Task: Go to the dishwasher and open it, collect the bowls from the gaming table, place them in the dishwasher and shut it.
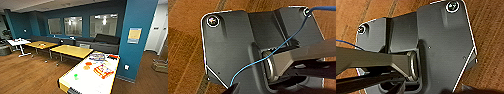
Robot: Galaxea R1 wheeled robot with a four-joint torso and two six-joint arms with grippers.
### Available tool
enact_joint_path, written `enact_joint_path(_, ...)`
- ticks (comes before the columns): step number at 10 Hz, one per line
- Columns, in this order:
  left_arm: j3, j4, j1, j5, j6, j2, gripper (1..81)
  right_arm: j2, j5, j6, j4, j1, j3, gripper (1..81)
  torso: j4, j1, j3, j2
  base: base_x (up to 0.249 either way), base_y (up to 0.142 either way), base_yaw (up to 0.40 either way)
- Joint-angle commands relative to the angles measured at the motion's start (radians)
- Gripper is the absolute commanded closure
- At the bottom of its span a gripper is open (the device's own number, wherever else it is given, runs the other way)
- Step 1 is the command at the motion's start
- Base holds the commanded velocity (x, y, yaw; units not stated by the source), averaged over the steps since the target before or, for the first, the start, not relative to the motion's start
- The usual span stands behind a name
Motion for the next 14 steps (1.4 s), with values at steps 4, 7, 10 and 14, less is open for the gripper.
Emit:
enact_joint_path(4,0.0,-0.001,-0.048,0.051,0.002,-0.001,1.0,0.001,-0.055,-0.003,-0.003,0.05,0.002,1.0,0.0,0.0,0.0,0.0,0.093,0.104,0.0)
enact_joint_path(7,0.0,-0.001,-0.048,0.052,0.002,-0.003,1.0,0.002,-0.055,-0.003,-0.003,0.049,0.002,1.0,0.0,0.0,0.0,0.0,0.093,0.107,0.0)
enact_joint_path(10,-0.001,-0.001,-0.048,0.052,0.002,-0.001,1.0,-0.001,-0.055,-0.003,-0.003,0.049,0.002,1.0,0.0,0.0,0.0,0.0,0.092,0.116,0.0)
enact_joint_path(14,0.0,-0.001,-0.048,0.051,0.0,-0.003,1.0,-0.001,-0.053,-0.003,-0.003,0.049,0.002,1.0,0.0,0.0,0.0,0.0,0.086,0.128,0.0)
